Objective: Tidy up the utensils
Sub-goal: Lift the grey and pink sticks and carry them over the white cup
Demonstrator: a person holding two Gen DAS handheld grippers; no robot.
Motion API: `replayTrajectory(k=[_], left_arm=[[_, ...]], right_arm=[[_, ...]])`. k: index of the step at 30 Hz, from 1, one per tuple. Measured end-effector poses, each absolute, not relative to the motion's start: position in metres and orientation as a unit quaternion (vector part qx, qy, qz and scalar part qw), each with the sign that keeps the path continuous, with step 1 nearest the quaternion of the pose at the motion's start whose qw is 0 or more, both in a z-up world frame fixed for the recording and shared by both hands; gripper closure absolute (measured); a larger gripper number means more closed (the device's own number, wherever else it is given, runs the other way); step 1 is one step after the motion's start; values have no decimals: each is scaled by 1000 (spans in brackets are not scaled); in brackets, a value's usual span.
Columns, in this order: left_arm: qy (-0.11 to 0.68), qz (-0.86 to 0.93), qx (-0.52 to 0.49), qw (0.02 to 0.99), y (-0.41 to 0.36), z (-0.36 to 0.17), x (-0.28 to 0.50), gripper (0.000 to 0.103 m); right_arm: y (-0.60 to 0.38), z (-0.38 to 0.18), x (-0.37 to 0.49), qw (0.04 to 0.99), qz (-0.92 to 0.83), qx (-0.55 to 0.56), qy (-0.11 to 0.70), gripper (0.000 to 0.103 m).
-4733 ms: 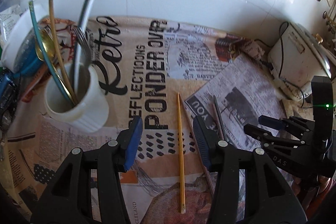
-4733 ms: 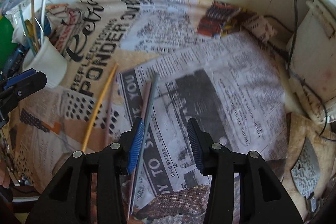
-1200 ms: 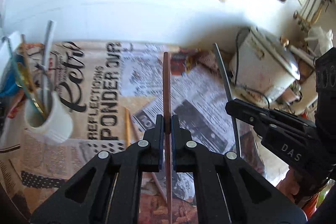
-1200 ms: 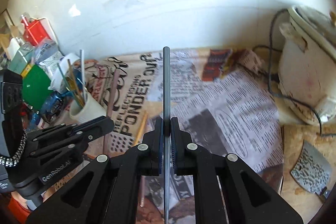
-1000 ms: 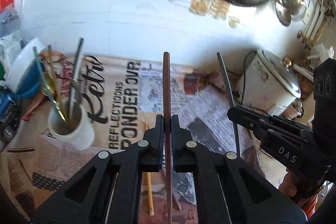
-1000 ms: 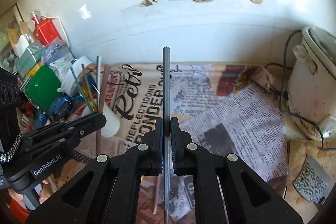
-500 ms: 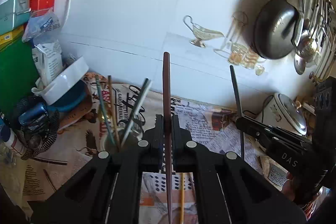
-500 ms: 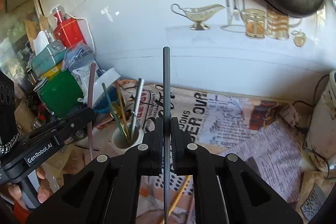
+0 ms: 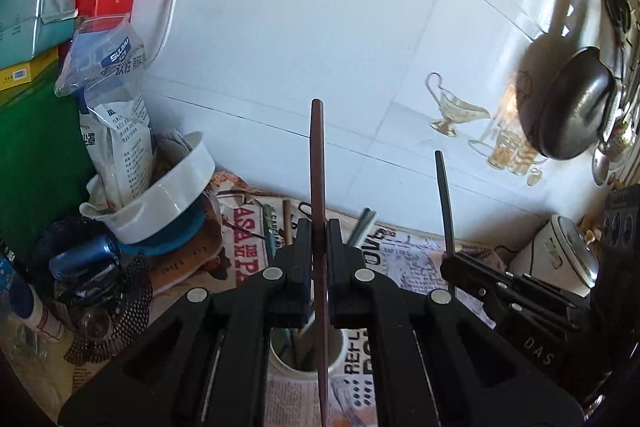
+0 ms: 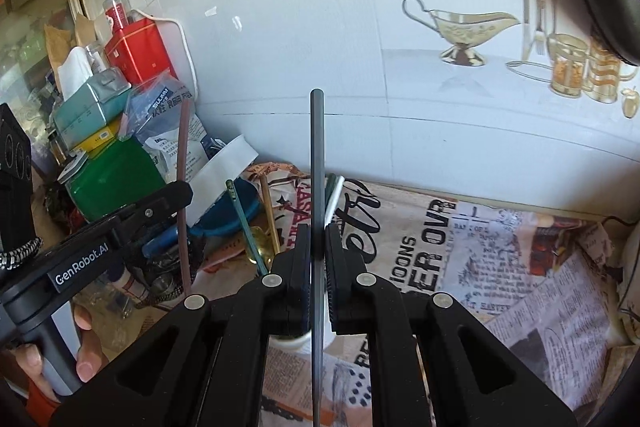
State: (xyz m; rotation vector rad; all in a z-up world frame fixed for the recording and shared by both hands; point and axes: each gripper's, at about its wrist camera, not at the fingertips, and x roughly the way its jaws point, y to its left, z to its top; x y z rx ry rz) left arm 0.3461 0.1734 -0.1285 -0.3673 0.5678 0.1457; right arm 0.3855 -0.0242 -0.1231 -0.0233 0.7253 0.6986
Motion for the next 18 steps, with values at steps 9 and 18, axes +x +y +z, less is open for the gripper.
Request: replayTrajectory(k=[9, 18], left_arm=[[253, 104, -179, 945, 194, -151, 381, 99], [225, 124, -168, 952, 197, -174, 391, 99]], right_arm=[[-1, -133, 407, 888, 306, -8, 343, 97], [13, -139, 427, 895, 290, 2, 338, 97]])
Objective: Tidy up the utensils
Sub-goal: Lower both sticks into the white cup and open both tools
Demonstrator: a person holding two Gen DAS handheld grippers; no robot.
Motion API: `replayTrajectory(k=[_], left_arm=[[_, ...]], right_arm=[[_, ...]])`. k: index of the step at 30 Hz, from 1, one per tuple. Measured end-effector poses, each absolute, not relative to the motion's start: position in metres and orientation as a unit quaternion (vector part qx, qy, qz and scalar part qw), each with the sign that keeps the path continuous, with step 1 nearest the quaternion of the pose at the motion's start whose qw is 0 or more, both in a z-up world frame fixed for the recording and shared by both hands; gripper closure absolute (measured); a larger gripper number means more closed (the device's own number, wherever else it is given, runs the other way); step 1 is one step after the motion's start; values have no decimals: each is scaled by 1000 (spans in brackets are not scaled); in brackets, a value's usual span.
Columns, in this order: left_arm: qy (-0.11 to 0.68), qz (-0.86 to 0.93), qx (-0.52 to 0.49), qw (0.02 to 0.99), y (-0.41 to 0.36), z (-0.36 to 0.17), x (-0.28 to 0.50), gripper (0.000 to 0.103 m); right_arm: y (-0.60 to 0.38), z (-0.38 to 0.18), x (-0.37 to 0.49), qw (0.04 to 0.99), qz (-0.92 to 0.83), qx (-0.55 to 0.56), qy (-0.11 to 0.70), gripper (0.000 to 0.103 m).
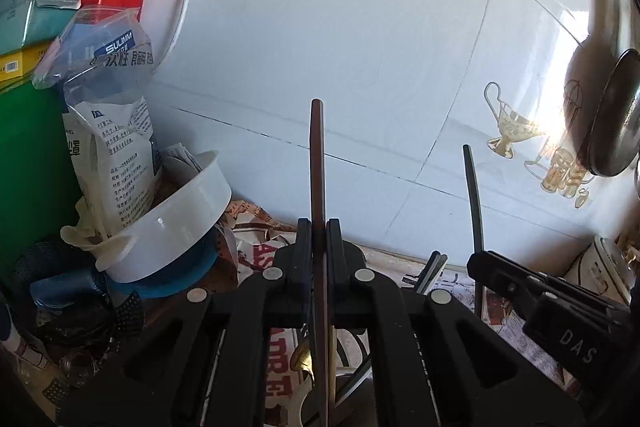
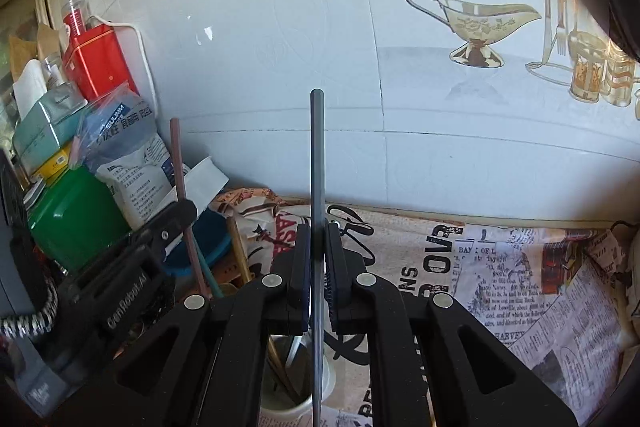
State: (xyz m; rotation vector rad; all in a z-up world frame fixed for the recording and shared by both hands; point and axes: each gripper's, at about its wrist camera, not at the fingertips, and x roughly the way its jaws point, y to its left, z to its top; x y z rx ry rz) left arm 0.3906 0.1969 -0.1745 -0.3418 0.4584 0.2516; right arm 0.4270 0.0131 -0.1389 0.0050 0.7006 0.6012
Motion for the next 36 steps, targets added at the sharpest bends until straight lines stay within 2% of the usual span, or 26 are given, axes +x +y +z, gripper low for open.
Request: replayTrajectory(k=[10, 18, 29, 36], left_arm=[[204, 126, -177, 955, 200, -180, 373, 99], [218, 112, -175, 954, 200, -185, 364, 99], [273, 79, -163, 945, 191, -194, 347, 99], [312, 70, -158, 934, 181, -201, 345, 99]], right_arm=[[38, -146, 435, 904, 288, 15, 316, 97], [48, -166, 432, 912, 276, 22, 303, 97], [40, -186, 418, 904, 279, 5, 325, 97], [28, -187, 402, 880, 298, -28, 368, 97]])
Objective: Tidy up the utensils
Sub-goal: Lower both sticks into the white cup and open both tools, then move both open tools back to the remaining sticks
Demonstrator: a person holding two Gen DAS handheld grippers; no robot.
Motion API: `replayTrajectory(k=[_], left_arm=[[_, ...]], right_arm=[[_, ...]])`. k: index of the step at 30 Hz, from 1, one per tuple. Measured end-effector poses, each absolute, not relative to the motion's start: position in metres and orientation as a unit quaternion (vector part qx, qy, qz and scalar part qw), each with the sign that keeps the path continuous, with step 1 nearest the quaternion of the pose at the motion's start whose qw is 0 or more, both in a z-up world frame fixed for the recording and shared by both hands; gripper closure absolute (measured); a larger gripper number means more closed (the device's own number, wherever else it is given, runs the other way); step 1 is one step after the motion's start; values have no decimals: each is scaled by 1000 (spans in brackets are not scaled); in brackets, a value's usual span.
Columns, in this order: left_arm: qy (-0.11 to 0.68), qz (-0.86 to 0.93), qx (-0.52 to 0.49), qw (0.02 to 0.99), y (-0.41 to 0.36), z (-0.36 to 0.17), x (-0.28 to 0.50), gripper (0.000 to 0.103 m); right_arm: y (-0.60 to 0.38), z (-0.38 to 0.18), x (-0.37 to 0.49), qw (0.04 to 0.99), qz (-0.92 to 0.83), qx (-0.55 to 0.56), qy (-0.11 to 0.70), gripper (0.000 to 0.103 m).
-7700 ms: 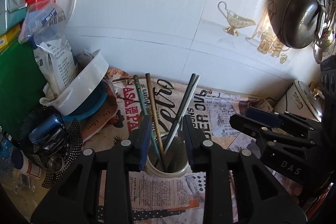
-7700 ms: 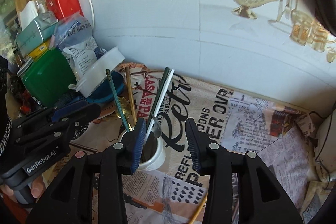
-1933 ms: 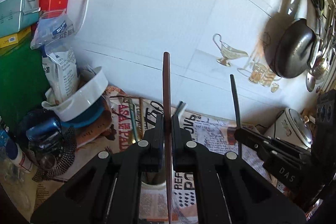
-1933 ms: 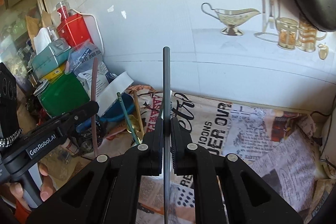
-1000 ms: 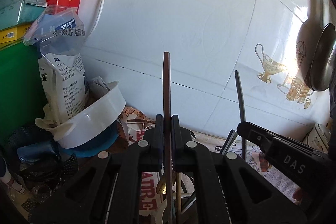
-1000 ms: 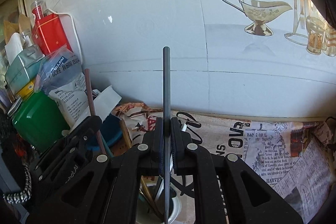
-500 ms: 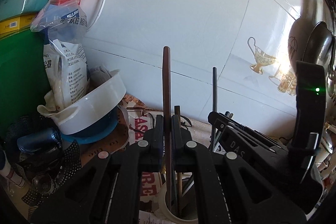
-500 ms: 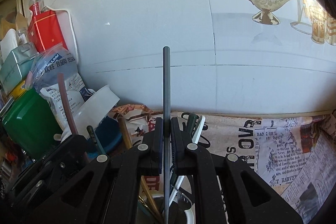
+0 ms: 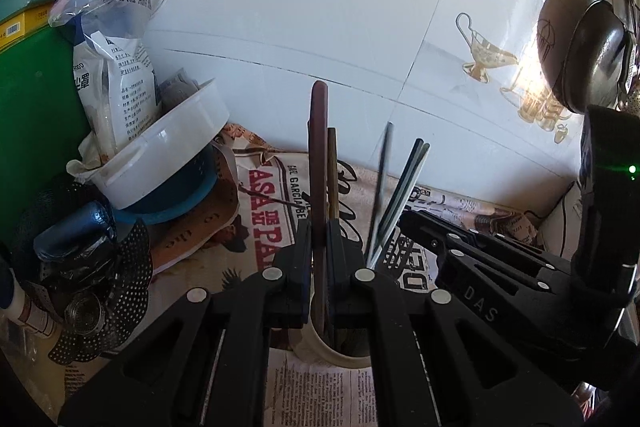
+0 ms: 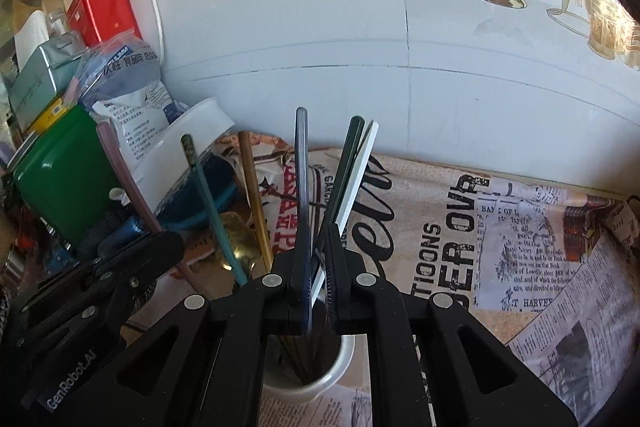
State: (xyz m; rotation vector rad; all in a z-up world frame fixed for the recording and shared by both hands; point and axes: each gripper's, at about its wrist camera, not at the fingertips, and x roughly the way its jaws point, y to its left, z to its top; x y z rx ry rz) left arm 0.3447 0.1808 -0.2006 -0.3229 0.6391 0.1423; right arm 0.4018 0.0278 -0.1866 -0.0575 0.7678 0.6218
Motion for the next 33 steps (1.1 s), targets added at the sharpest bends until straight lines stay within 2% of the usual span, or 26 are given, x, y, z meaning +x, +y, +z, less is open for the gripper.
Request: replayTrajectory(k=[9, 13, 14, 17, 21, 27, 33], left_arm=[[351, 80, -145, 922, 168, -200, 336, 98], [363, 87, -134, 918, 158, -198, 327, 93], [364, 87, -133, 918, 156, -197, 325, 92], [367, 92, -128, 917, 148, -192, 318, 85], [368, 95, -122, 917, 136, -186, 310, 74], [372, 97, -124, 915, 115, -182, 301, 46], [392, 102, -120, 906, 92, -197, 299, 41]], right_arm=[[10, -181, 375, 860, 314, -64, 398, 97], [-4, -178, 364, 854, 317, -72, 407, 96], [-8, -177, 362, 853, 317, -74, 409, 93], [-22, -175, 356, 852, 316, -75, 411, 86], [-38, -172, 350, 851, 314, -81, 414, 84], [-66, -171, 341, 852, 307, -88, 414, 72], [-96, -185, 340, 850, 289, -94, 431, 70]])
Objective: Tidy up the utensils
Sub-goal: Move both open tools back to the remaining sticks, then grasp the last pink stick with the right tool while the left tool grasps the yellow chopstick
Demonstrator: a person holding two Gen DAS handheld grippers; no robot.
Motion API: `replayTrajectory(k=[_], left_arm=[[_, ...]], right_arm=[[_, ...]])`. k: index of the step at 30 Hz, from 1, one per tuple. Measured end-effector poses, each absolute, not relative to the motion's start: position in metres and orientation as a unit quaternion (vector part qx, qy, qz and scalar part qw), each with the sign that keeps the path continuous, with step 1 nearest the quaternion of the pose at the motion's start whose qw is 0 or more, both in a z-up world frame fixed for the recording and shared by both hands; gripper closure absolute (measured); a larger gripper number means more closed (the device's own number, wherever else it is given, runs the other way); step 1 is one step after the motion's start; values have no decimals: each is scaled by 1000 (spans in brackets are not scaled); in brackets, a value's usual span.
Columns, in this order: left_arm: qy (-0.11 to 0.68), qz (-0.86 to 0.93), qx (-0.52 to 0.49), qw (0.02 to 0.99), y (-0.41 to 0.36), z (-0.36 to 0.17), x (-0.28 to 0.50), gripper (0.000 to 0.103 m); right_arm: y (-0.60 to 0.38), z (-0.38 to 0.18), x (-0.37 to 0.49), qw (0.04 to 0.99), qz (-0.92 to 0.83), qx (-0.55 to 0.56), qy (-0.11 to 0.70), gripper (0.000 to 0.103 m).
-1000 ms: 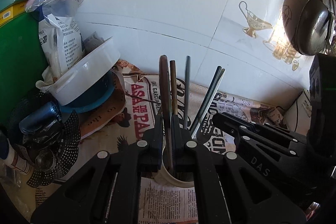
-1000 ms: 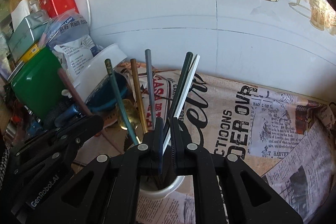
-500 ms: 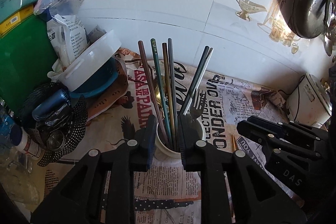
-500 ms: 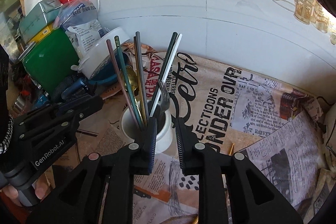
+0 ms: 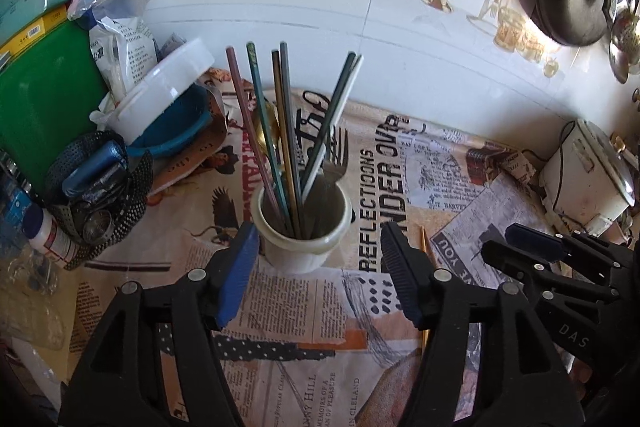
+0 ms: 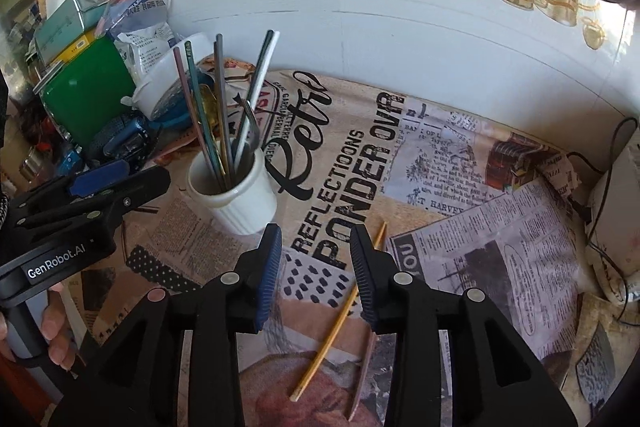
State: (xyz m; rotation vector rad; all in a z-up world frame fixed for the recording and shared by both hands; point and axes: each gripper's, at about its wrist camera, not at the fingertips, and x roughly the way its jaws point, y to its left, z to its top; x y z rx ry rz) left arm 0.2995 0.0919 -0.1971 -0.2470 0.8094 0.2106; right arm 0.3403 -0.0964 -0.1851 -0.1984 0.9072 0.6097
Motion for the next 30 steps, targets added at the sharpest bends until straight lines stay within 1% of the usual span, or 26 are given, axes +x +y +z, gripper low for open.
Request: replayTrajectory(k=[10, 16, 20, 24, 25, 27, 28, 29, 30], left_arm=[[450, 112, -111, 879, 62, -246, 306, 41], [486, 113, -112, 859, 49, -278, 308, 41], [500, 112, -113, 851, 41, -292, 308, 41], [511, 107, -103, 847, 31, -301, 310, 41], [513, 105, -100, 846, 28, -302, 311, 41], [515, 102, -97, 845, 24, -304, 313, 41], [516, 100, -96, 845, 23, -304, 314, 41], [516, 97, -96, 846, 20, -305, 316, 41], [517, 93, -96, 846, 18, -305, 318, 41]], right_arm=[[-138, -255, 359, 815, 246, -105, 515, 70], [-147, -299, 371, 783, 240, -99, 566, 70], [-140, -313, 375, 774, 247, -95, 575, 71], [-134, -316, 374, 780, 247, -107, 565, 71], [-133, -316, 373, 781, 247, -109, 563, 72], [-135, -317, 372, 785, 242, -116, 558, 85], [-137, -317, 373, 787, 240, -120, 556, 89], [-139, -318, 374, 787, 238, -120, 556, 95], [-140, -319, 376, 787, 236, -118, 557, 96]])
